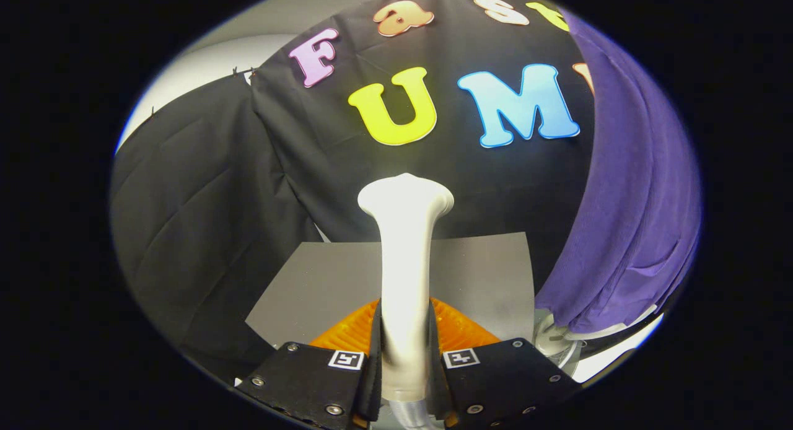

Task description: Iron the clothes twice with a garment steamer, once on the left side and once on the right side.

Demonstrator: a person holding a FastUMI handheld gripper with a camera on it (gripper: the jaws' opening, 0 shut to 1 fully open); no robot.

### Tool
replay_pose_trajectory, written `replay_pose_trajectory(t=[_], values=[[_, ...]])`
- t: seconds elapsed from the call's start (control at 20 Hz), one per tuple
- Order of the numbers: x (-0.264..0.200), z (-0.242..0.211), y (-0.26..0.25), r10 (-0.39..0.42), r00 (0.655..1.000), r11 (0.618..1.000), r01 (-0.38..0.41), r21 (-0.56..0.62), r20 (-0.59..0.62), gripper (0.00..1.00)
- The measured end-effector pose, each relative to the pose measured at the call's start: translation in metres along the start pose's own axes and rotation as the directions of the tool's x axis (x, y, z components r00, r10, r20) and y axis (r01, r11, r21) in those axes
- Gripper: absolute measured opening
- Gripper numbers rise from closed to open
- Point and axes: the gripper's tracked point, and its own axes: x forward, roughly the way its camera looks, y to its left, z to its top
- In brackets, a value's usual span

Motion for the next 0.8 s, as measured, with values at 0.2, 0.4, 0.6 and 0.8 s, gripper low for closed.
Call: replay_pose_trajectory(t=[0.2,0.4,0.6,0.8], values=[[-0.048,-0.02,-0.003,0.012,0.998,1.0,-0.011,-0.019,0.063,0.32],[-0.089,-0.05,-0.007,0.026,0.994,1.0,-0.024,-0.02,0.102,0.32],[-0.128,-0.079,-0.015,0.011,0.989,1.0,-0.009,-0.014,0.148,0.32],[-0.169,-0.101,-0.022,0.004,0.968,1.0,-0.003,-0.004,0.251,0.32]])
